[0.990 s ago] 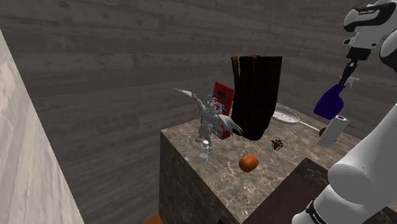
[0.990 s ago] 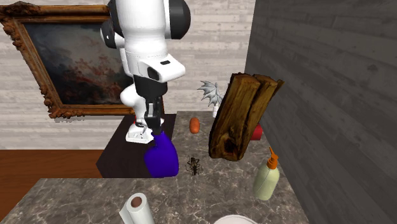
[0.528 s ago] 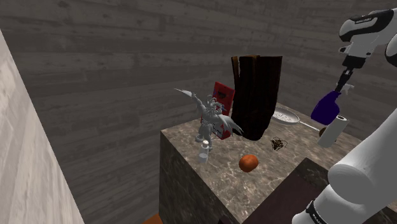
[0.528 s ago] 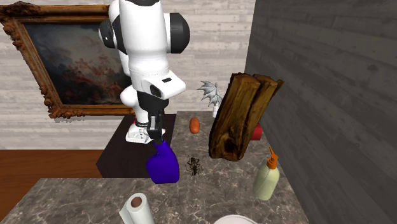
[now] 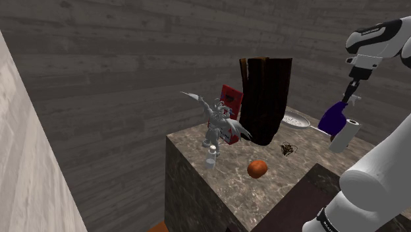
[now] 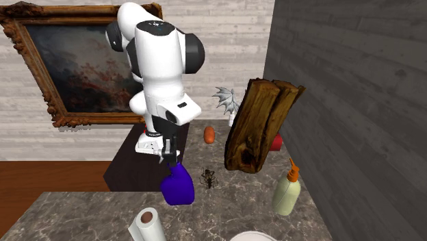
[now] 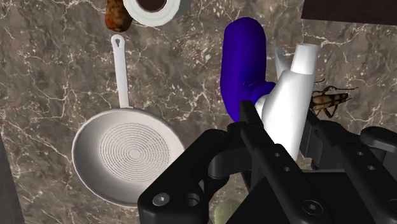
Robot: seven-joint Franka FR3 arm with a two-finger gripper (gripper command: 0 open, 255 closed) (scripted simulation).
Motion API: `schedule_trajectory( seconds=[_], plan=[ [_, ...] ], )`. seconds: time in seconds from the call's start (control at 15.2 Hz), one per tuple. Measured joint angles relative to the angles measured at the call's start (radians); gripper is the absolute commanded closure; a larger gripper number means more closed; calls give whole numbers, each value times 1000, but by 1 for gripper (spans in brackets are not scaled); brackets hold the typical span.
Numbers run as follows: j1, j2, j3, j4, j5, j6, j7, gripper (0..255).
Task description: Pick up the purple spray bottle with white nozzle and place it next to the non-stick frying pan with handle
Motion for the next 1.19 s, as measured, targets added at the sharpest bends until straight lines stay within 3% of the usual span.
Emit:
schedule_trajectory(
  seconds=[1.19],
  plan=[
    [-9, 50, -11, -203, 34, 240, -22, 255]
  ],
)
